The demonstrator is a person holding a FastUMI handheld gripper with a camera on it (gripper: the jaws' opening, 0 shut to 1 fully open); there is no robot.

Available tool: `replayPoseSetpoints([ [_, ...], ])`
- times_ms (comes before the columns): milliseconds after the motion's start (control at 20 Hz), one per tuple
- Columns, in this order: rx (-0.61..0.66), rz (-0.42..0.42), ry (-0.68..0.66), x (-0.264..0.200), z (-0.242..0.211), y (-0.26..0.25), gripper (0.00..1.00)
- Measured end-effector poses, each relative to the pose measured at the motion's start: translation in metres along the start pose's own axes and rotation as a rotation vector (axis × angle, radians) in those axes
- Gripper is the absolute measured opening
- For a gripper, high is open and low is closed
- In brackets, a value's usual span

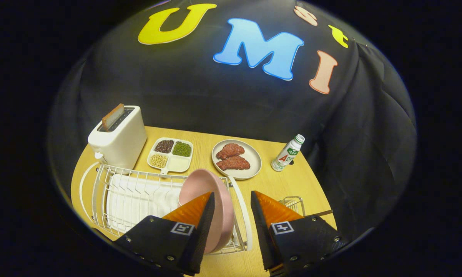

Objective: Take the plate from the dish rack, then take the spoon from the basket and place it into the plate.

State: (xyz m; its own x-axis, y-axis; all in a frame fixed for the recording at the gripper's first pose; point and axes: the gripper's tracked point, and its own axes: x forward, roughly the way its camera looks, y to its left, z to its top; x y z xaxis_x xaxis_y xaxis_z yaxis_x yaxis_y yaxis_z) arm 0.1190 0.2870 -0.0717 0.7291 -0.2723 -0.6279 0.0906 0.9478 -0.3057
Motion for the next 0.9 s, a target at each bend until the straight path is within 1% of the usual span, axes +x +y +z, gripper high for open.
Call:
replayPoseSetpoints([
  [200,-0.009,-0.035,0.070,0.027,-0.017,0.000,0.58],
  [300,-0.005,-0.029,0.131,0.028,-0.028,0.004,0.57],
  [350,-0.002,-0.022,0.115,0.035,-0.025,0.007,0.41],
  [450,-0.002,0.044,0.095,0.027,-0.015,0.021,0.35],
  [500,-0.032,0.035,0.086,0.030,-0.019,0.025,0.27],
  [550,-0.078,0.020,0.089,0.020,-0.014,0.026,0.16],
  [750,-0.075,-0.023,0.081,0.015,-0.009,0.027,0.16],
  [900,-0.087,-0.064,0.056,0.009,0.003,0.021,0.16],
])
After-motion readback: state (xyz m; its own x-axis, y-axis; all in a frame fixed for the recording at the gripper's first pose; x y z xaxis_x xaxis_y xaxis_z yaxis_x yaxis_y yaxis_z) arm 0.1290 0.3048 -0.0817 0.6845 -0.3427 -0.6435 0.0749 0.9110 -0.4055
